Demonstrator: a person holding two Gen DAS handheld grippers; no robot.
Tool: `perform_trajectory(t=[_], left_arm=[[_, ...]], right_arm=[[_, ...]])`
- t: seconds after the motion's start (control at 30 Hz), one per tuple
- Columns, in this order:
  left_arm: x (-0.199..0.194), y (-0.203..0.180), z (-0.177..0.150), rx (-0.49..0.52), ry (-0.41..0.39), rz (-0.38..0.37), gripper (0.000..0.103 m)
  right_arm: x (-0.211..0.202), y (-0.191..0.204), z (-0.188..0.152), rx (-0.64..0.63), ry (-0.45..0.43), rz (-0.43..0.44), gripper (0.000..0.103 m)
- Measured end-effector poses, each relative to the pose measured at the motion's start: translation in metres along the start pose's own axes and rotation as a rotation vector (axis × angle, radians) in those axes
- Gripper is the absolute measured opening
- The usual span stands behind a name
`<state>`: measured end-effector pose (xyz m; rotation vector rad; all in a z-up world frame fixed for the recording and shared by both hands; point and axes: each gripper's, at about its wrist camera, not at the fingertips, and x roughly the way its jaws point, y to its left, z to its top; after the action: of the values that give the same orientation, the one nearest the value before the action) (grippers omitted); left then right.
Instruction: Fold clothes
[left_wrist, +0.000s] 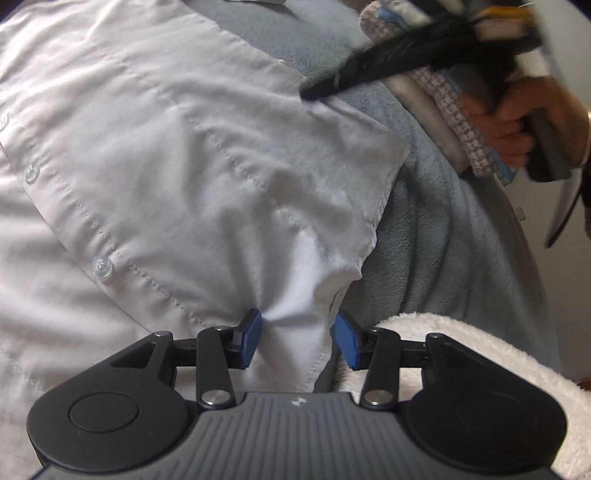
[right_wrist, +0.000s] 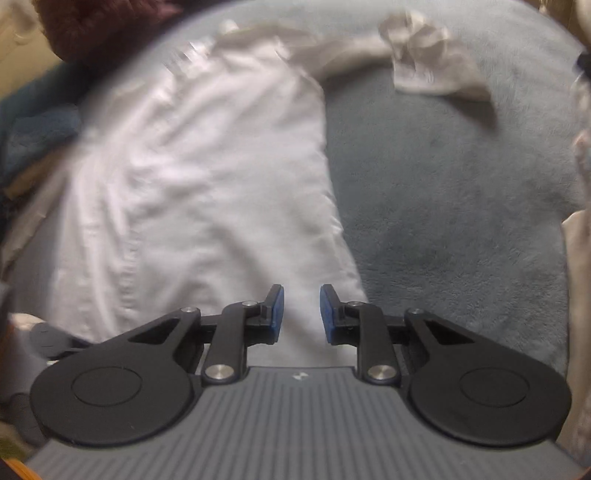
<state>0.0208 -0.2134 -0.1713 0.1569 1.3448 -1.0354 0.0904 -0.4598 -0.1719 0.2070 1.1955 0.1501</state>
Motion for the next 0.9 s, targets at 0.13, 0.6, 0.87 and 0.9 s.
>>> perform_trajectory(t=[0.13,0.6,0.87,0.9], left_arm=[[0.001,0.007,0.002,-0.046,0.014,-0.031,0.047],[-0.059,0.050,0.037,-0.175,-0.075,-0.067,0.045],[-0.076,0.112,0.118,-0.218,-0.276,0.061,0.044],[-0.075,0.117,0.129,-0.221,-0.296,0.077,0.044]], right_arm=[[-0.008,-0.018,0.019,0.140,0.017,-0.032,0.018],[0.018,-0.032,0.170,0.392,-0.163,0.030,0.020],[0.018,-0.067,0.233,0.408,-0.153,-0.208,0.037],[0.016,-0.072,0.235,0.410,-0.135,-0.230,0.044]])
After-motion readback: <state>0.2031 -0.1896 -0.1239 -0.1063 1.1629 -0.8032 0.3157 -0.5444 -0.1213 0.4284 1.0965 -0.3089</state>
